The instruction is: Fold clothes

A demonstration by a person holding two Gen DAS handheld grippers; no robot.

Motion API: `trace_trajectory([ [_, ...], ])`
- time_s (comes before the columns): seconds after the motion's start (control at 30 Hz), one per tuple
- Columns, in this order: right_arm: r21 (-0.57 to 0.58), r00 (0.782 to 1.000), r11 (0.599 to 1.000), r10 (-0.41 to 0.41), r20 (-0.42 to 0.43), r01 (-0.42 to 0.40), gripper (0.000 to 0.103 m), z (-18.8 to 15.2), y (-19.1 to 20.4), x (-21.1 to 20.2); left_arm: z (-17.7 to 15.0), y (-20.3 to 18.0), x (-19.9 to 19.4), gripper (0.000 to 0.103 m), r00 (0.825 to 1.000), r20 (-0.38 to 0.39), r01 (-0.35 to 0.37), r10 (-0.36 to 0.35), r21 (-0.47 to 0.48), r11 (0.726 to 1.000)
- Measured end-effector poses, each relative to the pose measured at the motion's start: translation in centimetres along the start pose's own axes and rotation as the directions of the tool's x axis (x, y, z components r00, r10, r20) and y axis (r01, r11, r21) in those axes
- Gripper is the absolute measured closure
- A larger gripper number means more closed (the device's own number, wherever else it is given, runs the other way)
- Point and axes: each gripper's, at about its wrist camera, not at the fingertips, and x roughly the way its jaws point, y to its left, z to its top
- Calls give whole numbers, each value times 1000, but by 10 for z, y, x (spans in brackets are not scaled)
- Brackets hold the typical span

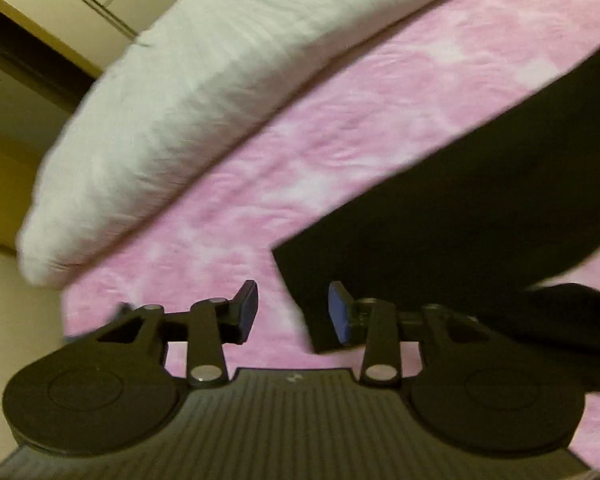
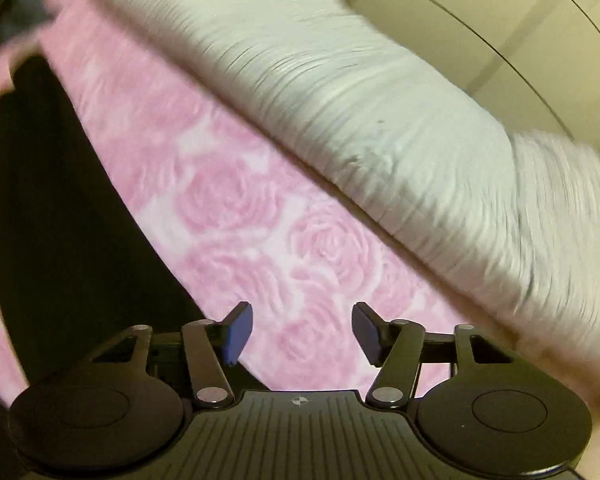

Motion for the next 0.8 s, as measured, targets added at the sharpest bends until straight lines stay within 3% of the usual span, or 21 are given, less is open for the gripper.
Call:
trace_trajectory([
  [0.1,115,999,993,38,-15,-36,40,-26,6,-15,-28,-27,-3,56,990,-26,134,-135,-41,990],
  [0.23,253,985,958,156,-77,-132,39,-75,48,-41,-59,-58,15,55,943,-88,304,-322,-169,938],
  [0.37,345,954,918,260,-152,-195,39,-119,98,-66,-70,-68,44,48,900,-90,375,-428,-342,861],
  [0.4,366,944,908,281,-172,-204,39,-129,110,-70,-72,-72,50,49,893,-99,377,-438,-365,851],
  [0.43,389,935,897,300,-191,-209,39,-137,121,-73,-74,-75,56,61,887,-108,379,-450,-388,840],
  [0.47,414,927,887,313,-206,-207,39,-145,130,-75,-77,-81,54,95,891,-120,369,-439,-371,852],
  [0.5,431,922,880,318,-220,-201,39,-152,138,-77,-79,-88,50,100,899,-133,355,-417,-335,873],
  [0.67,457,909,874,314,-273,-164,39,-171,163,-94,-120,-74,-12,102,933,-67,321,-354,-291,901],
  [0.8,466,905,868,326,-273,-172,39,-174,177,-109,-195,-48,-62,101,945,-128,245,-302,-338,909],
])
